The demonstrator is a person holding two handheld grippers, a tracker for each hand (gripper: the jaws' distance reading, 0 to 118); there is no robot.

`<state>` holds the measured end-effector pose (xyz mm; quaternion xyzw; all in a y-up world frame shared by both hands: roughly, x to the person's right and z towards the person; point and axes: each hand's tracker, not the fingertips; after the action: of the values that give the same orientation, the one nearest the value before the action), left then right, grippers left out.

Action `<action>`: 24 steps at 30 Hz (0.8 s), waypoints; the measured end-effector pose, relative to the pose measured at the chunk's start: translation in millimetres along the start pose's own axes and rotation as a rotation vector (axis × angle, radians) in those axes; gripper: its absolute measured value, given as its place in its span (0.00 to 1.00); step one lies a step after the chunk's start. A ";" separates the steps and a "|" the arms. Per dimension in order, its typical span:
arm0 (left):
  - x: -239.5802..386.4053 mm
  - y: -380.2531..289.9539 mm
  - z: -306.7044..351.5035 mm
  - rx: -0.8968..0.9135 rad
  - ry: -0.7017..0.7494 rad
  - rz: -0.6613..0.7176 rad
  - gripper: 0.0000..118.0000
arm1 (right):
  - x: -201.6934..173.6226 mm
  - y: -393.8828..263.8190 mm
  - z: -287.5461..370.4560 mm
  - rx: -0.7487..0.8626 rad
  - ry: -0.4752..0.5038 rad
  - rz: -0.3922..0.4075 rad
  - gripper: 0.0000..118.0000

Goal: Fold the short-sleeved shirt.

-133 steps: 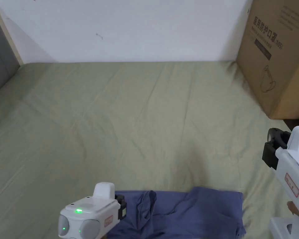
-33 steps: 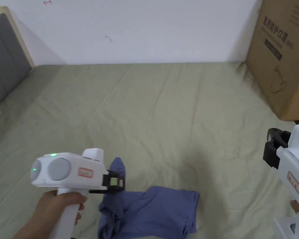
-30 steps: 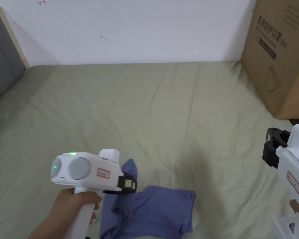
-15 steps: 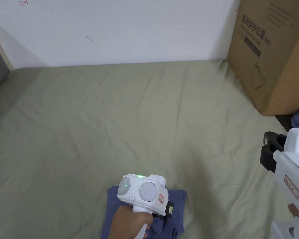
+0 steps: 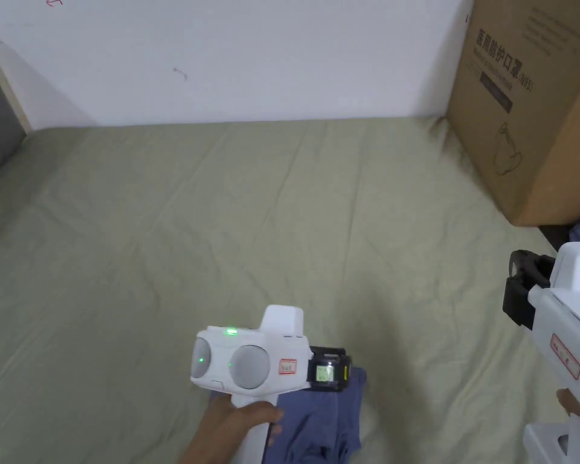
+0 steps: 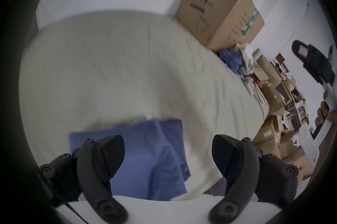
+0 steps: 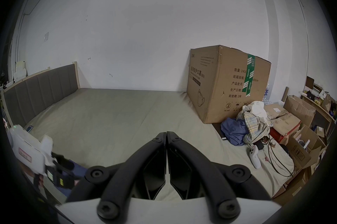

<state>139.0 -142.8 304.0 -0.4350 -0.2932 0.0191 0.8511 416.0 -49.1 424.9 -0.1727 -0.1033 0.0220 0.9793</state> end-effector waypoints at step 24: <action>-26.2 -90.7 -33.6 0.167 0.176 -0.088 0.00 | 4.4 -4.2 -0.5 -0.013 -0.004 0.001 0.00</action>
<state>114.4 -231.2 344.5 -0.3494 -0.2334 -0.0322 0.9069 420.4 -52.9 426.8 -0.1790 -0.1055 0.0221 0.9779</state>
